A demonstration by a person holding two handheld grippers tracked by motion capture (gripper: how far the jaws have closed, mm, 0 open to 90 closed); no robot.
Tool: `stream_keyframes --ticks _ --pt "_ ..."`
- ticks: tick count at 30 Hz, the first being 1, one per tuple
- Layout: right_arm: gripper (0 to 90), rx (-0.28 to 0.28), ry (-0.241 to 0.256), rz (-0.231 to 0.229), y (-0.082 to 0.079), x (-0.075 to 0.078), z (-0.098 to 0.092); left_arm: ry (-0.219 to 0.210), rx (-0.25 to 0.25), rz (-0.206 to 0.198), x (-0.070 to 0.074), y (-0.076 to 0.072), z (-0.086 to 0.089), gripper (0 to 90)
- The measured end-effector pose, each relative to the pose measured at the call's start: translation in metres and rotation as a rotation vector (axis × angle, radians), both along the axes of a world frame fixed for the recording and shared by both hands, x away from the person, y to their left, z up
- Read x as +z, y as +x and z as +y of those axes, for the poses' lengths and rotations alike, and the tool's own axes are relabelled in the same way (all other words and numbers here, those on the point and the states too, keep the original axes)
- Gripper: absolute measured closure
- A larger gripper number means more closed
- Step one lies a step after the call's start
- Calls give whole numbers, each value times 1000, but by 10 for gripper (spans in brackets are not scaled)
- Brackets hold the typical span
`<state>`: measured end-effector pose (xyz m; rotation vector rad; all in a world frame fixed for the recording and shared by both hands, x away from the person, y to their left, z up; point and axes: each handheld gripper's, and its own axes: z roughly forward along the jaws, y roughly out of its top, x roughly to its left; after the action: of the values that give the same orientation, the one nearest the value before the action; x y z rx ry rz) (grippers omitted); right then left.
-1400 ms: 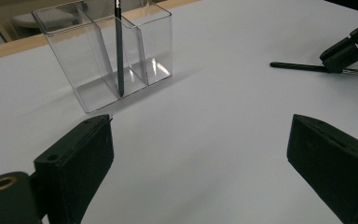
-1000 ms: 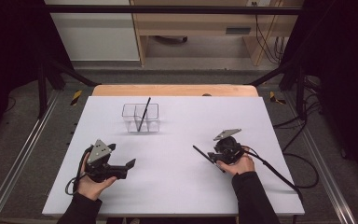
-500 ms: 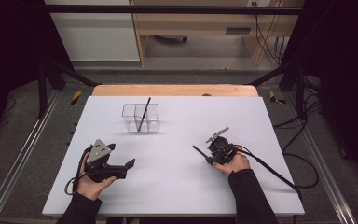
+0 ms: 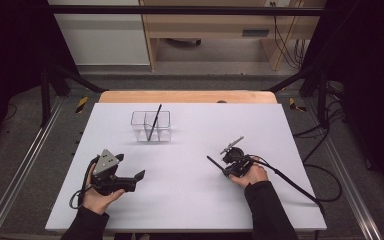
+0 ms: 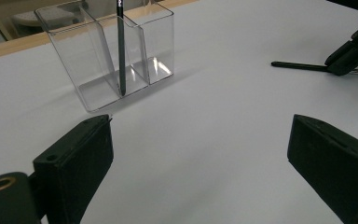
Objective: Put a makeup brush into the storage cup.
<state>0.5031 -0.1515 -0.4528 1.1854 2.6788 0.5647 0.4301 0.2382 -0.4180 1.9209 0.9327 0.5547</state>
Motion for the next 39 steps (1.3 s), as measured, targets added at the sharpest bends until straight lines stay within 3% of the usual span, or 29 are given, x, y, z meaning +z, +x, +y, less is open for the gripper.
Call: stream_keyframes --ticks 15,25,35,39 --pt "844 -1 4 -5 0 1 0 -2 1 4 -1 1 0 61" --pt "844 -3 111 -71 -6 20 -9 -3 2 2 0 0 0 60" --pt "844 30 202 -153 -14 35 -11 0 -1 2 0 0 -1 61" --pt "844 50 214 -173 -17 42 -9 3 -5 2 0 0 -2 61"
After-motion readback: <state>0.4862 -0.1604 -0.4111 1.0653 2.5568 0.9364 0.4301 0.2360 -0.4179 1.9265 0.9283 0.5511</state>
